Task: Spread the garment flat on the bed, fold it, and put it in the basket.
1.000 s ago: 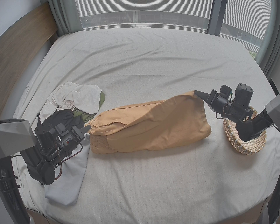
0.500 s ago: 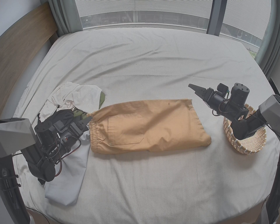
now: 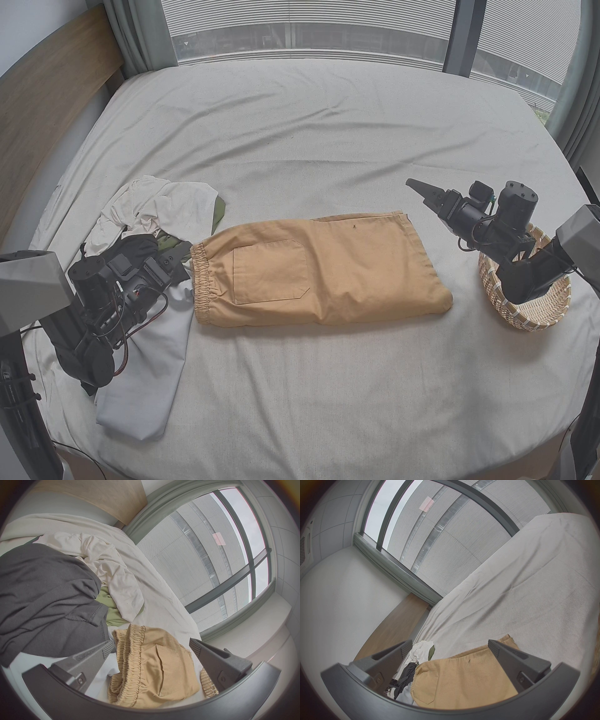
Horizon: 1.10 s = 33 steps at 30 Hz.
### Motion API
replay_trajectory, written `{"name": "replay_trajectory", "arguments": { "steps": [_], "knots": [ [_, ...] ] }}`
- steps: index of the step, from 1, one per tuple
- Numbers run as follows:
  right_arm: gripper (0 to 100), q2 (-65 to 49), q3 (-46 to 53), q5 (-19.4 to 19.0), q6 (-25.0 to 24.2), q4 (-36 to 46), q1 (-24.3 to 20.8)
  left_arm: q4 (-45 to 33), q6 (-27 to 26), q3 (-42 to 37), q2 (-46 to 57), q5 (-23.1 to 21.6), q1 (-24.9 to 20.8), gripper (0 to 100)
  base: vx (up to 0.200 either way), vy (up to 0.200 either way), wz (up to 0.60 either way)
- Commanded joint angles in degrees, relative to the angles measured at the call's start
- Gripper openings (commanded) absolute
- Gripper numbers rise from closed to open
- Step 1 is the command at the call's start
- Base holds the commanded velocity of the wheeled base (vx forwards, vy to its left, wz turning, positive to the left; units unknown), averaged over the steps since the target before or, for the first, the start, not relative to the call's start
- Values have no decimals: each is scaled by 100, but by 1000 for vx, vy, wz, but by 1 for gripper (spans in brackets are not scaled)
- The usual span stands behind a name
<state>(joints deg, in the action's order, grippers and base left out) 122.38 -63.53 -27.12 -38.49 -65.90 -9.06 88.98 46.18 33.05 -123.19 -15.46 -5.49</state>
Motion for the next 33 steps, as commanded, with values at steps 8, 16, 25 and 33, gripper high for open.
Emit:
{"name": "replay_trajectory", "arguments": {
  "steps": [8,16,25,33],
  "knots": [
    [100,-1436,1949,23,-1,315,-395,5,5,-747,840,-608,-401,100,0,0,0],
    [100,-1665,2863,41,17,306,-457,5,-135,-976,998,-634,-559,100,0,0,0],
    [100,-1208,3496,304,87,201,-492,5,-197,-1081,1165,-704,-664,100,0,0,0],
    [100,-566,3522,621,87,42,-562,5,-197,-1081,1165,-704,-656,100,0,0,0]
  ]
}}
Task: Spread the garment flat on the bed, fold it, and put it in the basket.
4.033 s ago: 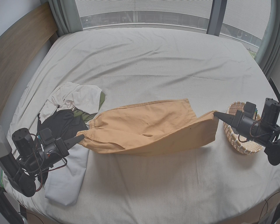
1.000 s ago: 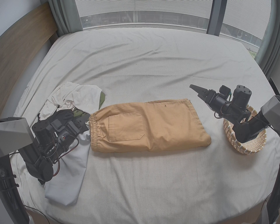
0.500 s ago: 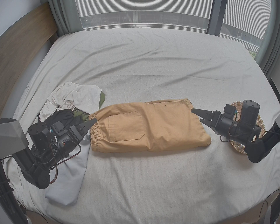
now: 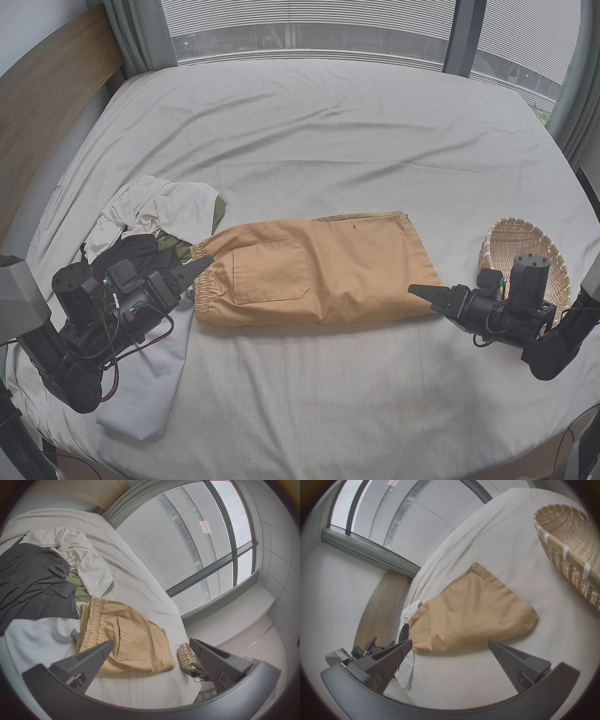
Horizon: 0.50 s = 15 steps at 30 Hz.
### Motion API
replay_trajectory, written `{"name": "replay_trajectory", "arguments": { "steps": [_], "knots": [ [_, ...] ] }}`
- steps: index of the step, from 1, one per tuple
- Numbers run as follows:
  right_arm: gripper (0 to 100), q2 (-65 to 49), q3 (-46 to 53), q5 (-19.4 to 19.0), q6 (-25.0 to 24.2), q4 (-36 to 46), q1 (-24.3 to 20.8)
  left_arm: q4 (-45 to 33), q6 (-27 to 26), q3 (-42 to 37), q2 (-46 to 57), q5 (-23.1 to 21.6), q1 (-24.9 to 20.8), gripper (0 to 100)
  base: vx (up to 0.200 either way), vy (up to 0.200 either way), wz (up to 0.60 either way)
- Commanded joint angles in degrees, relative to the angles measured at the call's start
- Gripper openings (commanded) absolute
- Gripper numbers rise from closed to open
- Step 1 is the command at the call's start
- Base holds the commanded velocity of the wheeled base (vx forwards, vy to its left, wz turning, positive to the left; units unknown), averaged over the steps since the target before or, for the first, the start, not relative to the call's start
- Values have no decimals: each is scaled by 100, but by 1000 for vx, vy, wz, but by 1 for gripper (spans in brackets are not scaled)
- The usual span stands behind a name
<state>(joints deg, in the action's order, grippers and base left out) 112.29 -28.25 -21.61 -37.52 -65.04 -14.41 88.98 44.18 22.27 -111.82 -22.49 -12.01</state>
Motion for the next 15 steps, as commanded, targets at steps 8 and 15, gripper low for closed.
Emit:
{"name": "replay_trajectory", "arguments": {
  "steps": [8,15],
  "knots": [
    [100,1155,-129,96,-27,-651,0,5,3,32,12,-1,23,100,0,0,0],
    [100,1427,-480,78,-45,-659,17,5,3,32,-6,-1,32,100,0,0,0]
  ]
}}
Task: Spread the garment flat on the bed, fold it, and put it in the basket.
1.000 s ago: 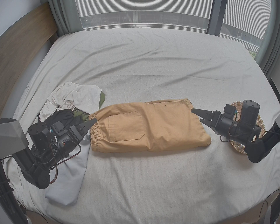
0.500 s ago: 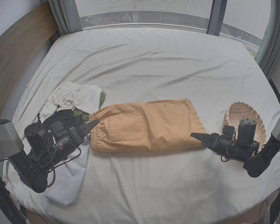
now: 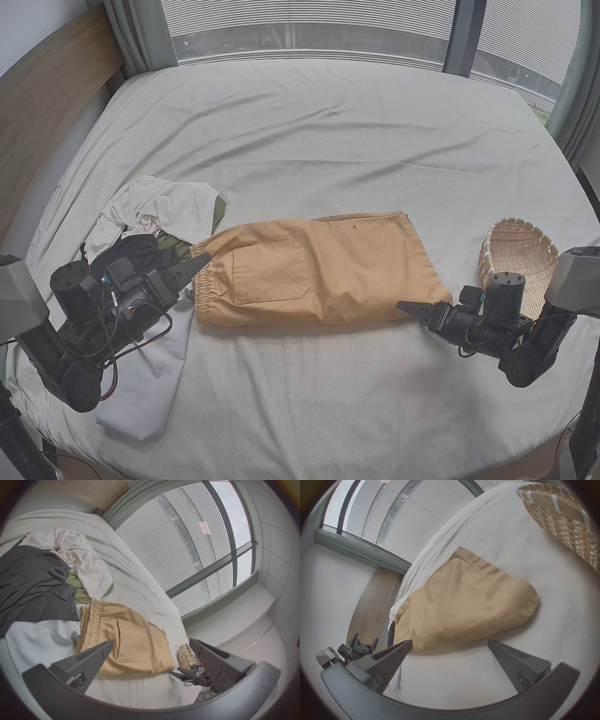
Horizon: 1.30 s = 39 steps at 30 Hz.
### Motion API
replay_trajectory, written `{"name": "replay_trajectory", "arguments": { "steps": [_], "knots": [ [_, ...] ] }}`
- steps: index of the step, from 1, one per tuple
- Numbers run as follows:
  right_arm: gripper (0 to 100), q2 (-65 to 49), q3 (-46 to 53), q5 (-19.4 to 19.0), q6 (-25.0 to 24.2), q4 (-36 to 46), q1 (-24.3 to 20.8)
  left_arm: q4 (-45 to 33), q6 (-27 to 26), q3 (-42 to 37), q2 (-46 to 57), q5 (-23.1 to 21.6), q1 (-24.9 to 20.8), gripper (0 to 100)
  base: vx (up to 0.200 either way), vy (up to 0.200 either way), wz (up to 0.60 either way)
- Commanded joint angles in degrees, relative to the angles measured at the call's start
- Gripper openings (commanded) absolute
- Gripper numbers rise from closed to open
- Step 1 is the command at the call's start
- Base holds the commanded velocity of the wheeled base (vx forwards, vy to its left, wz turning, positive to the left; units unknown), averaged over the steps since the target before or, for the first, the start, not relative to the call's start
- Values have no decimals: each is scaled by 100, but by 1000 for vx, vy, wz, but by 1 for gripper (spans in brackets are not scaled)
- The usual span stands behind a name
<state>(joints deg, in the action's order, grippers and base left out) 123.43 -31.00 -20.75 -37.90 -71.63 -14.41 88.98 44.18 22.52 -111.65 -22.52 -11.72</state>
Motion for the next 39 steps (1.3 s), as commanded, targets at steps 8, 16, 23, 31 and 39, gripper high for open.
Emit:
{"name": "replay_trajectory", "arguments": {
  "steps": [8,16,23,31,39],
  "knots": [
    [100,656,-706,27,-156,-88,17,5,3,25,-32,2,20,100,0,0,0],
    [100,972,-1277,335,-130,-211,8,5,3,34,-41,2,38,100,0,0,0],
    [100,1139,-1664,352,-147,-220,-18,5,12,34,-41,2,38,100,0,0,0],
    [100,1227,-1857,440,-147,-220,-53,5,12,42,-41,2,38,100,0,0,0],
    [0,1333,-1848,660,-147,-325,-80,5,21,42,-58,2,38,100,0,0,0]
  ]
}}
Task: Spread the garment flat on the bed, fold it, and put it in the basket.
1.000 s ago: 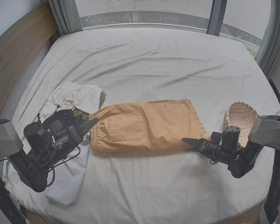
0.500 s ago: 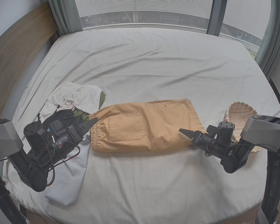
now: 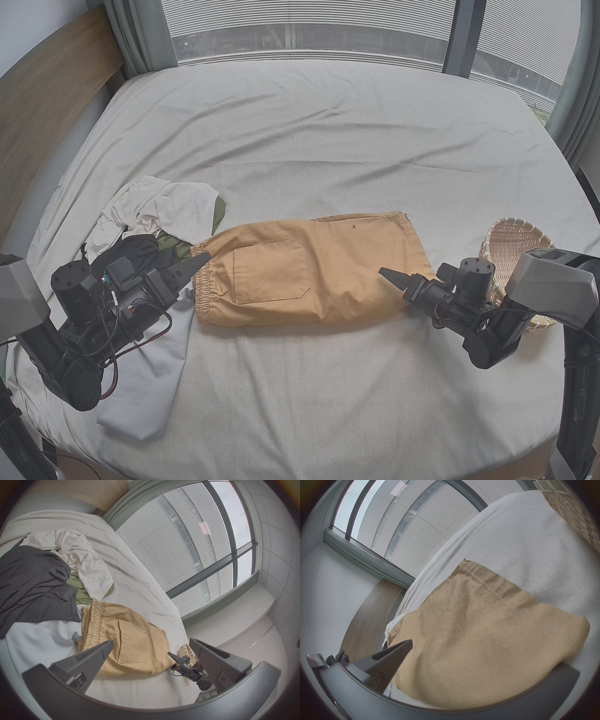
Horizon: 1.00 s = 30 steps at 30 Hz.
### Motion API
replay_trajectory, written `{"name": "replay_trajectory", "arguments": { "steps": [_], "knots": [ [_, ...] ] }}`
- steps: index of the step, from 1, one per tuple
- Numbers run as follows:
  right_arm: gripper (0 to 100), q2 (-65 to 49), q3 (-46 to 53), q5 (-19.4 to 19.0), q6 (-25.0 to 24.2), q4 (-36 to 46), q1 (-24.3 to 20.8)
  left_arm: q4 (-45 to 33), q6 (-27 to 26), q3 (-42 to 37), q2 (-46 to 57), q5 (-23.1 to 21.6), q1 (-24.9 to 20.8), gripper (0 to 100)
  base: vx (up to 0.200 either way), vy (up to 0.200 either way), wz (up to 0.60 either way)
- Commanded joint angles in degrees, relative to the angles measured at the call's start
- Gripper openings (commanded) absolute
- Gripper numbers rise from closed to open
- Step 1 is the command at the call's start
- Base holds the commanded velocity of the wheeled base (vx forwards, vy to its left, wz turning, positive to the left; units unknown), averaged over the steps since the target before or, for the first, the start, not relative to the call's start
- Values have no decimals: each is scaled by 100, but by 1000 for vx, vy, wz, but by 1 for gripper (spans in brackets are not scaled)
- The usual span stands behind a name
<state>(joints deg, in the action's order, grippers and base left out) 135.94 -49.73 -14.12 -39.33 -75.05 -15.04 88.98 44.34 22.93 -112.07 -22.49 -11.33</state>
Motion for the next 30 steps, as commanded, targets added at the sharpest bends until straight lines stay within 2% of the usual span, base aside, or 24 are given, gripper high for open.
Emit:
{"name": "replay_trajectory", "arguments": {
  "steps": [1,10,17,26,30],
  "knots": [
    [0,73,42,-3,-5,16,-16,5,5,1,-17,-1,-1,100,0,0,0],
    [0,21,306,67,22,-309,-69,-3,14,45,-43,-10,78,100,0,0,0],
    [0,-507,868,58,65,-327,-69,-3,22,115,-201,-18,183,100,0,0,0],
    [0,-1201,1729,58,523,-239,-16,-3,22,115,-245,-10,183,100,0,0,0],
    [0,-1377,2090,58,575,-265,10,-3,14,98,-351,-10,166,100,0,0,0]
  ]
}}
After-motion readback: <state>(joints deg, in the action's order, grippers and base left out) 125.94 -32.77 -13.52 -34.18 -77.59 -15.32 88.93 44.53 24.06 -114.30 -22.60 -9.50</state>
